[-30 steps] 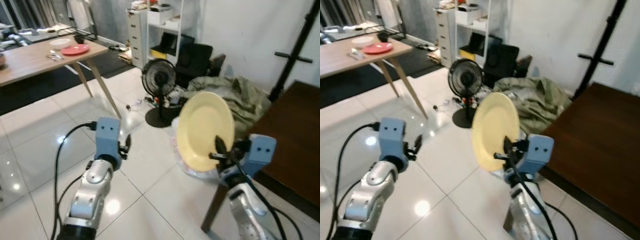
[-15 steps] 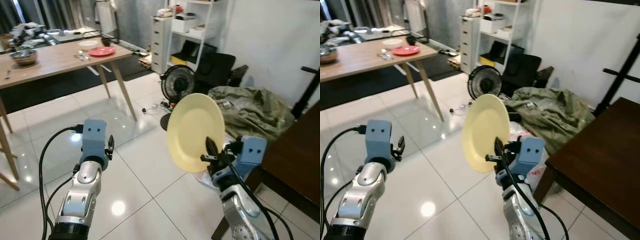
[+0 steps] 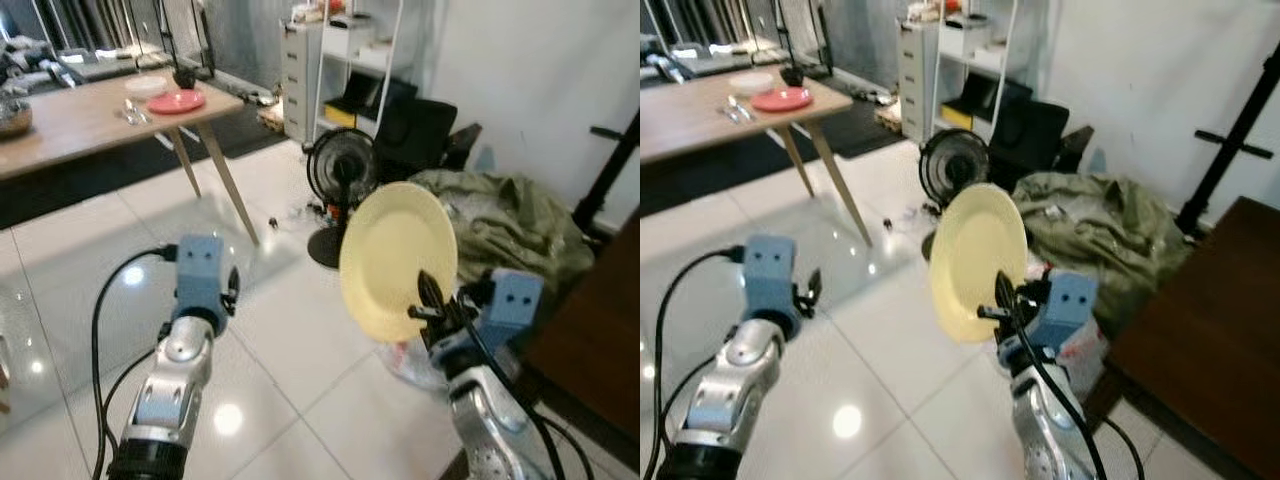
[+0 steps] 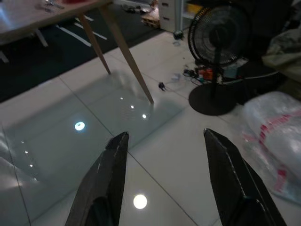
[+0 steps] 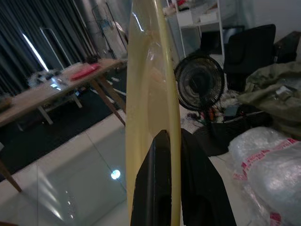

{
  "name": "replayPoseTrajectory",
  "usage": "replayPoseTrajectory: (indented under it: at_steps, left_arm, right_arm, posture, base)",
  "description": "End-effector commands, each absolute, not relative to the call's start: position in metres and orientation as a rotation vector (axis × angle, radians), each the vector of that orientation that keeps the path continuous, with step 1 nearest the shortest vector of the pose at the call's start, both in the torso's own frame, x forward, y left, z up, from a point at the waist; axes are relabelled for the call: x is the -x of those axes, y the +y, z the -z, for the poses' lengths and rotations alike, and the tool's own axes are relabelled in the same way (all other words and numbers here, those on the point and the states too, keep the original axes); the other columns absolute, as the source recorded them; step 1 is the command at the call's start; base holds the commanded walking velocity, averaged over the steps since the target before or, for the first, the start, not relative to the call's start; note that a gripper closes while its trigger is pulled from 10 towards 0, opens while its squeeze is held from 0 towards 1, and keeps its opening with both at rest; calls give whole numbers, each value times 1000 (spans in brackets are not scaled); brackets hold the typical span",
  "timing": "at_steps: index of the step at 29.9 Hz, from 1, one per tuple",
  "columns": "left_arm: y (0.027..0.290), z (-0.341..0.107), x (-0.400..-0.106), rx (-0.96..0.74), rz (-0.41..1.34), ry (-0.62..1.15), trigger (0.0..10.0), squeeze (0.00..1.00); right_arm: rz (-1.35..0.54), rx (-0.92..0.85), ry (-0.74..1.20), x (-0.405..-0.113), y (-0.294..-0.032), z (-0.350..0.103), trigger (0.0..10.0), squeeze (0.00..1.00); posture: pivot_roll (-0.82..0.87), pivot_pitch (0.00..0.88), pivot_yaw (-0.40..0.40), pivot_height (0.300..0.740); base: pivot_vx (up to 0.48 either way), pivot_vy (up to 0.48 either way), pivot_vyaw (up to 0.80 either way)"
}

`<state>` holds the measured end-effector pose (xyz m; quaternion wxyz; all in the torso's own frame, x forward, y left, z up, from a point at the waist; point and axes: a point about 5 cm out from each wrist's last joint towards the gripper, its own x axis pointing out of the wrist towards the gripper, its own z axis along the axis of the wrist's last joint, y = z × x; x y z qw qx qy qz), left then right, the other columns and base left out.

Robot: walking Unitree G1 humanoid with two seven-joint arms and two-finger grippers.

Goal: Setting the table

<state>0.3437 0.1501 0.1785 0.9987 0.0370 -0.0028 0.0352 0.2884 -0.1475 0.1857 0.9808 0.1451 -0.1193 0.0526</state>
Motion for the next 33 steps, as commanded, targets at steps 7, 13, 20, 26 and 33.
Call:
replayPoseTrajectory:
  at_steps: [7,13,20,26,33]
  left_arm:
    - [154,-174,-343,-82,-87,7,10000,0]
    - [155,-175,-342,-82,-88,4,10000,0]
    - [156,-177,-339,-102,-89,-20,10000,0]
    - [160,-175,-331,-176,-69,-59,10000,0]
    - [150,-177,-318,-179,76,-147,10000,0]
  right_arm:
    - [-112,-298,-253,-288,-145,-188,10000,0]
    - [-121,-300,-256,-288,-143,-188,10000,0]
    - [-136,-317,-259,-290,-142,-190,10000,0]
    - [-56,-369,-234,-296,-161,-184,10000,0]
    - [62,-600,-169,-301,-188,-168,10000,0]
  posture:
    - [-65,33,98,740]
    - [-60,33,99,740]
    - [-48,30,97,740]
    - [-32,28,94,740]
    - [-19,27,93,740]
  base:
    - [480,0,0]
    - [480,0,0]
    - [480,0,0]
    - [480,0,0]
    - [480,0,0]
